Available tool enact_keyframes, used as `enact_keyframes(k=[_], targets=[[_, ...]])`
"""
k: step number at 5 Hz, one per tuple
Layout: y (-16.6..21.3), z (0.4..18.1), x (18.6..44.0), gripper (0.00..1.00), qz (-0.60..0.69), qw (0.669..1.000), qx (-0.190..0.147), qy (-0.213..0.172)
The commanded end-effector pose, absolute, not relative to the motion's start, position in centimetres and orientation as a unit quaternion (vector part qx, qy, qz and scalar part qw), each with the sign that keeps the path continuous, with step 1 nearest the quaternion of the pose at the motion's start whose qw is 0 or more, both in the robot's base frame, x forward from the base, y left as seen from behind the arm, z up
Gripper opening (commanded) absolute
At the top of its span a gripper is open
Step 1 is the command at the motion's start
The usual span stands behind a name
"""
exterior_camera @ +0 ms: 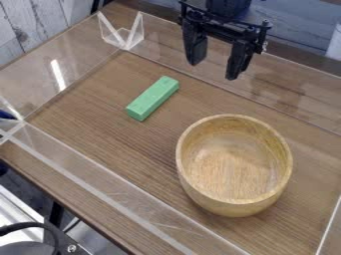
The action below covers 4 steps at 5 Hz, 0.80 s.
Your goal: Put the green block in the brown bowl
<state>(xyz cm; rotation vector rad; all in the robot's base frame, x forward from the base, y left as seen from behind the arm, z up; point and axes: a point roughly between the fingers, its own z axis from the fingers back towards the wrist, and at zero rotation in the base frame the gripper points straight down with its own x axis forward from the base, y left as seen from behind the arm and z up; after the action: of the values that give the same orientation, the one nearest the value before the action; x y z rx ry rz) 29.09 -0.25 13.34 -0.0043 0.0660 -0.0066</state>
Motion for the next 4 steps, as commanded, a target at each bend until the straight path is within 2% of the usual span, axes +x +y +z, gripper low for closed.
enact_keyframes(k=[1,4], targets=[[0.8,12.7,29.0,1.0,0.0,0.999,0.001,0.039],[7.4,10.3,28.0,1.0,0.022,0.999,0.014,0.041]])
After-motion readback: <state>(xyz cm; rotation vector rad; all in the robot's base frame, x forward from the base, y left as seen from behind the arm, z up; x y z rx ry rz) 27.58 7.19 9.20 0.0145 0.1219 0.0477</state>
